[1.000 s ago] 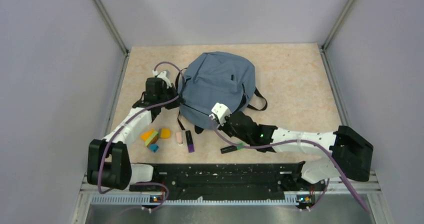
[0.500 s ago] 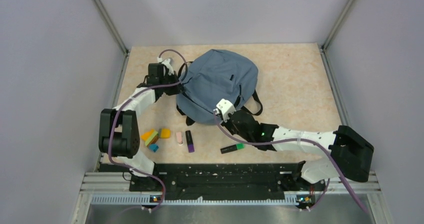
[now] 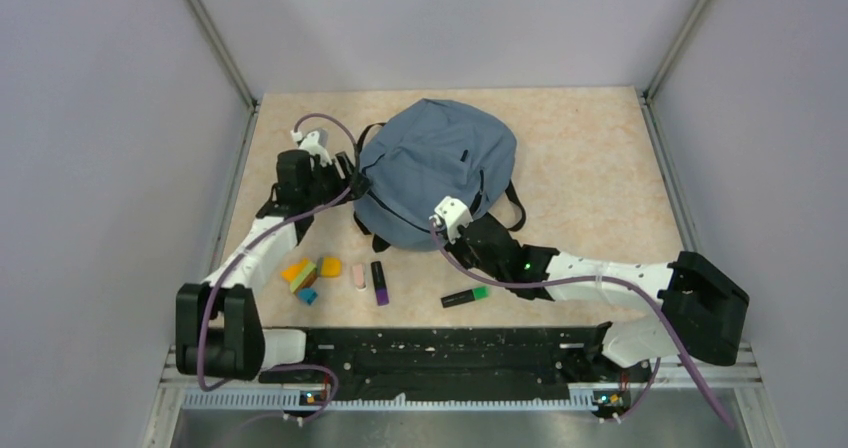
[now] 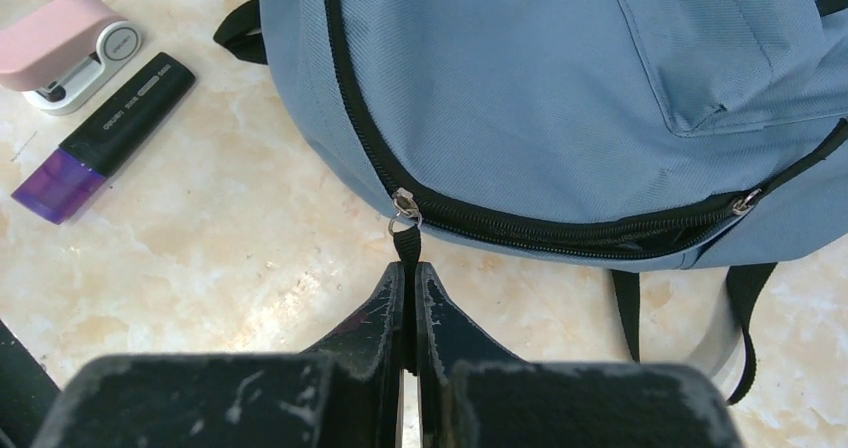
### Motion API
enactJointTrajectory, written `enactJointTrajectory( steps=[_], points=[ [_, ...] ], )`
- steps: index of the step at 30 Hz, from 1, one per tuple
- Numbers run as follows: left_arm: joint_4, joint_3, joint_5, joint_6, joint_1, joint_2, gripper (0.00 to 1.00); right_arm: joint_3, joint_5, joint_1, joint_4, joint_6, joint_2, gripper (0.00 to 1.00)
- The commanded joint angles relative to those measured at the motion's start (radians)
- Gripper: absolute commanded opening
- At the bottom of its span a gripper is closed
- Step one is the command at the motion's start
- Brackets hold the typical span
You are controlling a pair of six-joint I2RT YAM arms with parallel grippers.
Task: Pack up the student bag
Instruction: Zip the student bag at the center of the board.
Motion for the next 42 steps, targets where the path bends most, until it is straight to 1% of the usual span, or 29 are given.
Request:
enactJointTrajectory(
  steps=[1,5,9,12,17,24,31,36,38,42],
  points=[
    [0.043,-0.083,0.009,-0.072,-0.028,-0.131,0.66,0.003,-0.023,-0.01,0.055,0.023,0.005,0.0],
    [0.098,-0.19,0.023,-0.162,-0.07,-0.233,0.63,0.011,-0.037,-0.01,0.068,0.032,0.025,0.0],
    [0.117,-0.223,-0.024,-0.213,-0.154,-0.291,0.63,0.02,-0.055,-0.01,0.075,0.042,0.043,0.0],
    [0.119,-0.226,-0.066,-0.241,-0.219,-0.293,0.63,0.021,-0.061,-0.01,0.078,0.043,0.049,0.0],
    [0.173,-0.252,-0.079,-0.307,-0.297,-0.233,0.64,0.02,-0.058,-0.01,0.077,0.043,0.048,0.0],
    [0.207,-0.277,-0.094,-0.343,-0.336,-0.169,0.66,0.018,-0.059,-0.01,0.077,0.043,0.045,0.0],
    [0.216,-0.272,-0.103,-0.345,-0.337,-0.138,0.67,0.008,-0.062,-0.01,0.084,0.043,0.046,0.0],
    [0.221,-0.269,-0.103,-0.34,-0.337,-0.096,0.66,0.004,-0.062,-0.009,0.088,0.043,0.038,0.0],
    [0.225,-0.268,-0.101,-0.342,-0.337,-0.086,0.61,0.001,-0.056,-0.01,0.086,0.043,0.037,0.0],
    [0.225,-0.267,-0.103,-0.34,-0.337,-0.093,0.29,-0.012,-0.026,-0.009,0.082,0.04,0.03,0.0]
  ],
)
